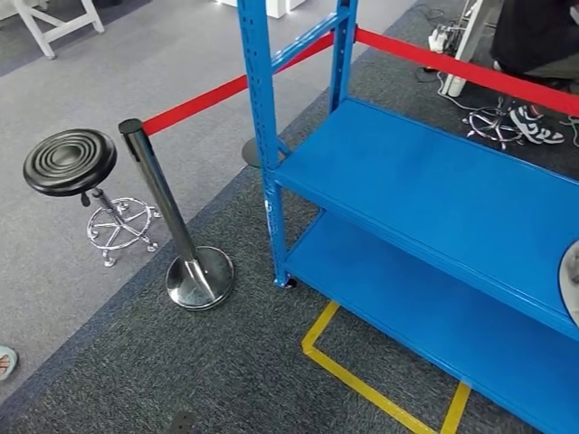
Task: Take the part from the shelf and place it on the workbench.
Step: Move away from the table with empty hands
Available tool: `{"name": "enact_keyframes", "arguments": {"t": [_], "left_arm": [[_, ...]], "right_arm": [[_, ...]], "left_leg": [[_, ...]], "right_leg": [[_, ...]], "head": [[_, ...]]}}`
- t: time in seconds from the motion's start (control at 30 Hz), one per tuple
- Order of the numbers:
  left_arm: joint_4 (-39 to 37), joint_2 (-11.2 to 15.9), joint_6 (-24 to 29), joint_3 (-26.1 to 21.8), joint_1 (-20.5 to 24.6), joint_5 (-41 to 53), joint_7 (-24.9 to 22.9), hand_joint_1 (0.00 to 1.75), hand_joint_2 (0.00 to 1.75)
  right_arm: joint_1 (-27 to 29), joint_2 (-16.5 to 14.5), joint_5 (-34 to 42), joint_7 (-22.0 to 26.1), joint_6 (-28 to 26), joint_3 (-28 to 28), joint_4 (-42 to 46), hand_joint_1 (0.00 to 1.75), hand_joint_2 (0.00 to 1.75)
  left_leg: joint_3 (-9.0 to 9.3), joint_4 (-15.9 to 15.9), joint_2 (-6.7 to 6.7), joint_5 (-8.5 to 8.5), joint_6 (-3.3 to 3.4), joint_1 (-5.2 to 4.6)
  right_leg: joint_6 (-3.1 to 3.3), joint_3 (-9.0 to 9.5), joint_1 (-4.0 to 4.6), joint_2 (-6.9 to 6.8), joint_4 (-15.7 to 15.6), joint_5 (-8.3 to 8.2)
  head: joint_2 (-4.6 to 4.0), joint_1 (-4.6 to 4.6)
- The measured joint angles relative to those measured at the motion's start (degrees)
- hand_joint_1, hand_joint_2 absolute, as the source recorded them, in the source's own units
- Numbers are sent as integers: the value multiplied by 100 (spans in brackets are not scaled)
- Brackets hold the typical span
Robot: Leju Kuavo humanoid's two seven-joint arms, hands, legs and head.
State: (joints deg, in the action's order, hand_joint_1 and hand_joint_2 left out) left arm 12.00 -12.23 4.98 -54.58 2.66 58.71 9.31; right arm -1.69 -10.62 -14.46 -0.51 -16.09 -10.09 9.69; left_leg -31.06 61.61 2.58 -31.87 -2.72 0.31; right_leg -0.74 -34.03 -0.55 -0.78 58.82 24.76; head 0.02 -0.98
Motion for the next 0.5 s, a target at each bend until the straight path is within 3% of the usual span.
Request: {"name": "enact_keyframes", "arguments": {"t": [0.07,0.1,0.13,0.17,0.2,0.27,0.33,0.4,0.43,0.5], "left_arm": [[0,3,2,0,-12,-1,0,0,0],[0,5,3,0,-18,-1,0,0,0],[0,8,4,0,-21,-1,0,0,0],[0,11,4,0,-21,-2,0,0,0],[0,13,4,0,-18,-2,0,0,0],[-2,11,4,-1,-10,-4,0,0,0],[-4,6,5,-2,-5,-4,0,0,0],[-4,2,7,-3,1,-3,0,0,0],[-4,-2,8,-3,5,-1,0,0,0],[-4,-10,11,-4,3,2,0,0,0]], "right_arm": [[-11,0,-1,3,4,-1,0,0,0],[-9,0,0,3,5,-1,-1,0,0],[-4,0,1,3,3,-2,-1,0,0],[0,0,1,3,1,-2,-1,0,0],[2,-1,2,3,-1,-3,-1,0,0],[-3,-1,1,4,-3,-4,0,0,0],[-6,0,1,7,-4,-5,1,0,0],[18,0,1,9,-4,-6,0,0,0],[29,0,0,9,-5,-7,-1,0,0],[26,0,0,9,-7,-8,-1,0,0]], "left_leg": [[-395,786,-181,-366,-13,5],[-552,1066,-202,-437,-14,6],[-624,1160,-212,-389,-12,8],[-584,1020,-229,-225,-7,14],[-445,688,-285,11,-6,26],[-111,-81,-561,363,-3,72],[32,-432,-739,428,40,90],[41,-464,-640,440,135,77],[46,-473,-574,454,186,77],[53,-488,-417,468,268,73]], "right_leg": [[28,-26,-6,167,-1,-13],[29,-34,-8,257,0,-20],[22,-39,-10,350,0,-27],[8,-40,-17,443,1,-36],[-12,-39,-26,534,2,-45],[-72,-61,-31,702,18,-63],[-152,-106,-34,834,7,-92],[-231,-149,-54,911,-34,-128],[-259,-175,-51,825,-3,-105],[-292,-360,-29,465,390,144]], "head": [[0,-17],[0,-19],[0,-18],[0,-18],[0,-18],[0,-22],[0,-30],[0,-33],[0,-23],[0,24]]}}
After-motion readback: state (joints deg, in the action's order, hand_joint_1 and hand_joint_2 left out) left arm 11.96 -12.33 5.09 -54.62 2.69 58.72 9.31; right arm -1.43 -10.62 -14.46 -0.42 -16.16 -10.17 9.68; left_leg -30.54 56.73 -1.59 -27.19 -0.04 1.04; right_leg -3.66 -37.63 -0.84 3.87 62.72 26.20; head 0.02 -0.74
